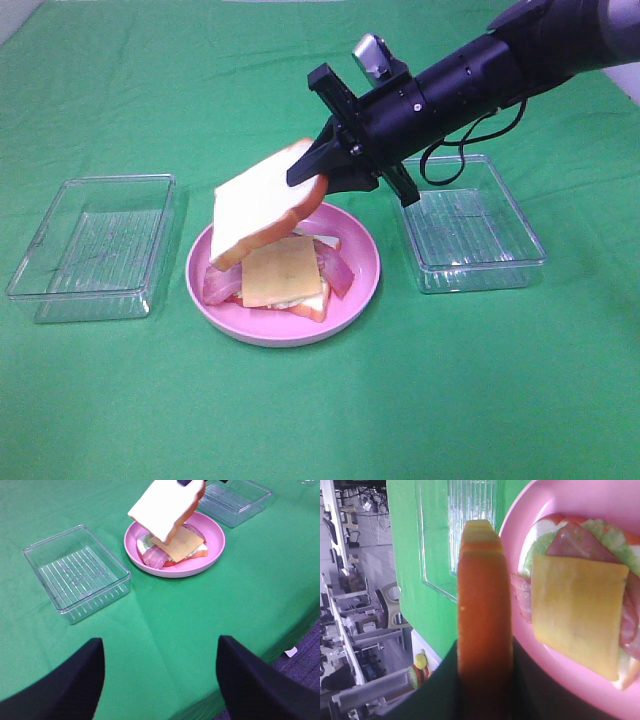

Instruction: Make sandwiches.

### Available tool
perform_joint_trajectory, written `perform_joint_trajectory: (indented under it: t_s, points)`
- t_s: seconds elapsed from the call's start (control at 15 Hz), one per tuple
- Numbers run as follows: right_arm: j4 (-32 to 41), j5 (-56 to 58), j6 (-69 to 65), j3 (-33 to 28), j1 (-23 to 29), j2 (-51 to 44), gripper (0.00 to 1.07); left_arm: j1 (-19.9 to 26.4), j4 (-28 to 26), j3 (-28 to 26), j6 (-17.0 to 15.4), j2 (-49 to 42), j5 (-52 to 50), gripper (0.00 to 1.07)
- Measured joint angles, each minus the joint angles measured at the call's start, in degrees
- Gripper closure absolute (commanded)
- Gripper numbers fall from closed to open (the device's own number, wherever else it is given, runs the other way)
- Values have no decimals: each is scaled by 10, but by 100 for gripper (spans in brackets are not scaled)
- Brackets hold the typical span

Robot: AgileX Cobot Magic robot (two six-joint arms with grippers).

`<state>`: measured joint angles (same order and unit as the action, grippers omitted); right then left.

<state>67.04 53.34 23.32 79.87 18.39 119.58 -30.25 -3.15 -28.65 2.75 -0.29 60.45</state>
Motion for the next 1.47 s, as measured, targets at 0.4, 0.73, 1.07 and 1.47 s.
perform_joint_trajectory:
  t_s: [0.4, 0.73, 1.07, 1.47]
  points:
    - [25, -15, -6, 0, 1, 57, 105, 0, 0, 0, 0, 0, 0, 45]
    - [-17, -17, -6, -1, 1, 58, 30, 0, 0, 0, 0, 0, 0, 45]
    - [-111, 5, -9, -1, 1, 23, 30, 0, 0, 0, 0, 0, 0, 45]
    - [-368, 99, -90, -1, 1, -107, 30, 0, 0, 0, 0, 0, 0, 45]
